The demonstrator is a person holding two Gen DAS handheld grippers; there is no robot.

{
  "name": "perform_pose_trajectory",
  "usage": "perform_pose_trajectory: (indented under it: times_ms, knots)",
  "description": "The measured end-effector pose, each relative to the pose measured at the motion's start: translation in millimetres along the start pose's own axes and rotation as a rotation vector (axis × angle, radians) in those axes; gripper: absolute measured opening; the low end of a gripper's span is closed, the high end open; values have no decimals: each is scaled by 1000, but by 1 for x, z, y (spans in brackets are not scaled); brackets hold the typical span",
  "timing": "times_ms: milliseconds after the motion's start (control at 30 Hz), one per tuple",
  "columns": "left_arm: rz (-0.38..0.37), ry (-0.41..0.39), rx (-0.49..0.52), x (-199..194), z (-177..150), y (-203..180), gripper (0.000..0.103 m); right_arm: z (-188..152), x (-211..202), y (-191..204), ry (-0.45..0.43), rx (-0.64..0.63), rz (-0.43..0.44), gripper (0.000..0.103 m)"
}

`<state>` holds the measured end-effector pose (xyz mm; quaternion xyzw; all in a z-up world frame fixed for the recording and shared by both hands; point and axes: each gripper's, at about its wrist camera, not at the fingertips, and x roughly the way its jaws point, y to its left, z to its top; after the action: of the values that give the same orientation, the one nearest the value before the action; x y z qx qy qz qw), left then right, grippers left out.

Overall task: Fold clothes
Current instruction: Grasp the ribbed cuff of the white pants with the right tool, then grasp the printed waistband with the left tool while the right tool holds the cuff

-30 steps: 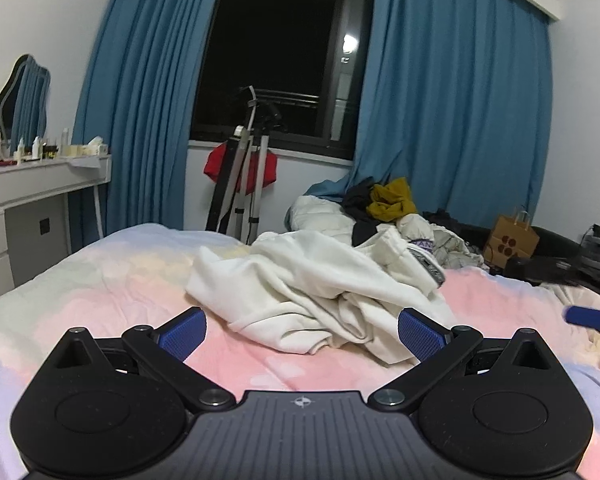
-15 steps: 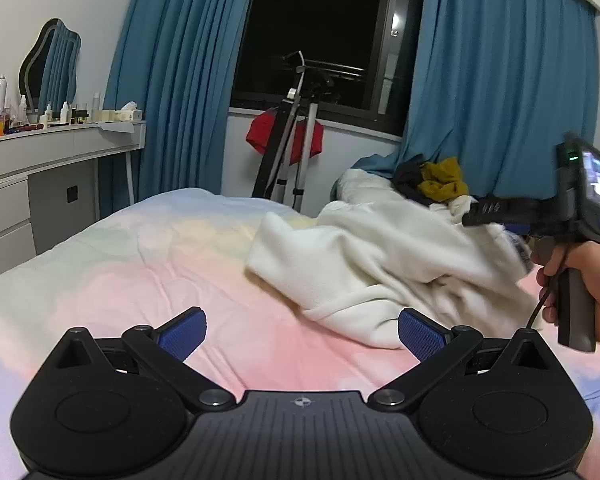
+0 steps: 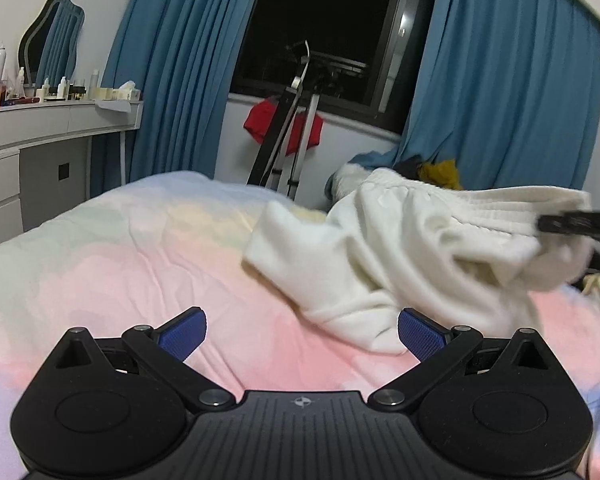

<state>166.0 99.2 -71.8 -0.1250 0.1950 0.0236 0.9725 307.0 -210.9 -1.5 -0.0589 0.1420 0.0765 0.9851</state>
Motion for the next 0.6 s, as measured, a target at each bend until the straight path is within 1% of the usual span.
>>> perform_pose_trajectory:
  times_ms: [67,200,267,333,400,467,533,600]
  knots:
    - [-28,-16,-30,-14,5,2,103,2,-43,3,-41,13,35,23]
    - [-91,-44,-70,-46,11,4,103,-10,-124,18,-93,16,85,22]
    - [-117,-54,-82,-64,13,5,103,-23,-161,25,-100,16,112,22]
    - [-141,-68,-98,-80,14,6,103,-37,-189,31,-89,29,136,22]
    - [-161,-74,-110,-97,13,7,103,-55,-209,40,-64,4,142,22]
    - [-163,-50,-121,-107,11,6,103,-71,-215,45,-8,-1,153,22]
    - [-173,-17,-141,-115,9,6,103,-88,-213,49,91,5,172,22]
    - [-168,14,-162,-120,4,6,103,-106,-206,51,156,20,180,22]
